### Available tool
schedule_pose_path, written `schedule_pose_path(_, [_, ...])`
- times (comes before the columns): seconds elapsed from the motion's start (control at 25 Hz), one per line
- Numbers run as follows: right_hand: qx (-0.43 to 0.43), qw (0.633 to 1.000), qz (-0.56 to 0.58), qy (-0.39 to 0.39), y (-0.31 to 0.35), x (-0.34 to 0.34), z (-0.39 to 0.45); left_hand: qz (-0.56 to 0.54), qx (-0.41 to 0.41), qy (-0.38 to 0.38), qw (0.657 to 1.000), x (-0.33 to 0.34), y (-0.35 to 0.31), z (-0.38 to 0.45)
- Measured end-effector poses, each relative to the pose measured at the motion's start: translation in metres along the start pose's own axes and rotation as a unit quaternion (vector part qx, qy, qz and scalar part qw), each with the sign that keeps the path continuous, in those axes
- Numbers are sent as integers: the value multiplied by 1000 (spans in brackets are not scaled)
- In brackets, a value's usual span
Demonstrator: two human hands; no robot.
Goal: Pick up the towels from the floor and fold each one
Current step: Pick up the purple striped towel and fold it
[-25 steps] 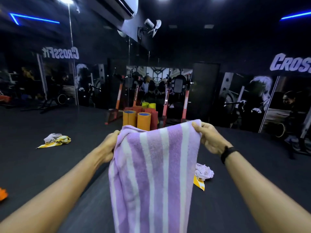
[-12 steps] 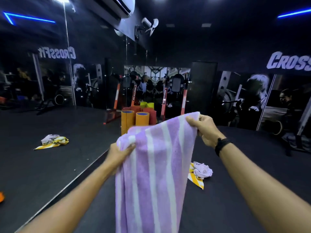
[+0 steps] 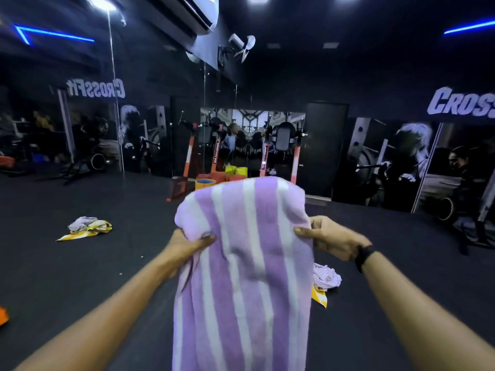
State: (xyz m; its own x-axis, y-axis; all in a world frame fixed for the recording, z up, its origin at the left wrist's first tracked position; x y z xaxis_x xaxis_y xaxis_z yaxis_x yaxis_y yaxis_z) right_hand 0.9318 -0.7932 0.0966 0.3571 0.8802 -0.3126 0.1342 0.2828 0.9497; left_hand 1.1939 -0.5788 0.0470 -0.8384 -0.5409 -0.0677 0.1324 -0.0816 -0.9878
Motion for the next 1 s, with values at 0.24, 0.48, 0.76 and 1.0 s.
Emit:
schedule_pose_path(0.24, [-16,995,54,-84,-2,-2,3,-39,-125,36,991,-27,-12,6])
schedule_pose_path(0.48, [15,999,-40,-12,9,-5,5,76,-121,113,983,-28,-40,7])
schedule_pose_path(0.76, [-28,998,47,-37,3,-4,1,-68,-164,83,981,-32,-53,10])
schedule_pose_path(1.0, [-20,997,70,-15,8,-6,-6,73,-113,215,967,-22,-31,-2])
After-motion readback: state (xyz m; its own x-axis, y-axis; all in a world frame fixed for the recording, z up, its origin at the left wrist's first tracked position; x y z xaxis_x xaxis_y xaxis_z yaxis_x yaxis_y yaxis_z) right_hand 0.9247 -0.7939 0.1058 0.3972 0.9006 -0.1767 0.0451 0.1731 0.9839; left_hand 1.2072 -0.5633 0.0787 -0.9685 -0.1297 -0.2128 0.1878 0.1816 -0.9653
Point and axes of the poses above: each hand's wrist, its own z-axis towards the middle knuckle, its own x-axis out of the palm, y = z × x, the point moved 1 cm from there along z, towards the middle knuckle, and after that the axes turned 7 degrees about y, right-handed, at the moved point
